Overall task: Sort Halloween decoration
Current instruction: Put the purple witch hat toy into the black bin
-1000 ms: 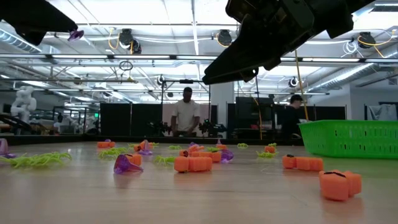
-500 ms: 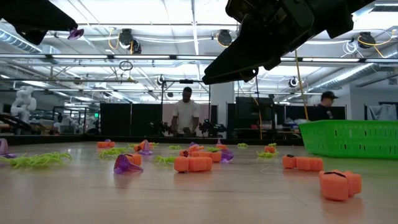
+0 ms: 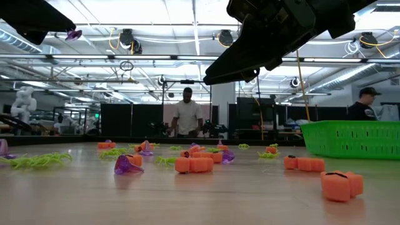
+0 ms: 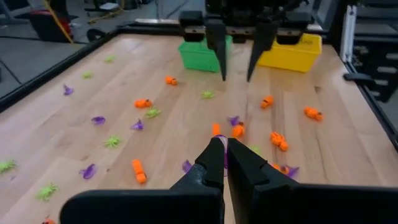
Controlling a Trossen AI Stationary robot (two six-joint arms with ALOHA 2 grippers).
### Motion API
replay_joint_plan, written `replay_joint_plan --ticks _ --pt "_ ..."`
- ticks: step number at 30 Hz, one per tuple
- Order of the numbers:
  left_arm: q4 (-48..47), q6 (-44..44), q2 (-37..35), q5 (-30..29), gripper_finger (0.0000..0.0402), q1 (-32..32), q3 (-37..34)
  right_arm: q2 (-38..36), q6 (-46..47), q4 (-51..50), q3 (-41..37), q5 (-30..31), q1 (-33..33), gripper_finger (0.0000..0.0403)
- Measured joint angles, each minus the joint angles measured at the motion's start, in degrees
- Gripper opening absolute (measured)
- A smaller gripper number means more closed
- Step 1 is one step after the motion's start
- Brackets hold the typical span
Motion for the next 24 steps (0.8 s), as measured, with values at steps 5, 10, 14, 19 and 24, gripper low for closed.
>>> replay_joint_plan --ticks 5,10,14,19,24 --pt "-0.7 0.1 -0.1 5.5 0.0004 0.0 1.0 0.0 -0.2 0.0 0.0 0.0 0.0 0.0137" --pt "-0.6 6.0 -0.2 14.7 0.0004 0.0 4.2 0.0 -0.6 0.0 0.0 0.0 0.0 0.0137" --pt "-6.4 5.9 -0.1 20.3 0.0004 0.0 8.2 0.0 -0.6 0.0 0.0 0.0 0.0 0.0137" --pt "-18.2 -1.7 2.2 25.5 0.0004 0.0 13.5 0.0 -0.6 -0.1 0.0 0.0 0.0 0.0137" --pt "-21.1 -3.6 7.7 33.8 0.0004 0.0 16.9 0.0 -0.6 -0.1 0.0 0.0 0.0 0.0137"
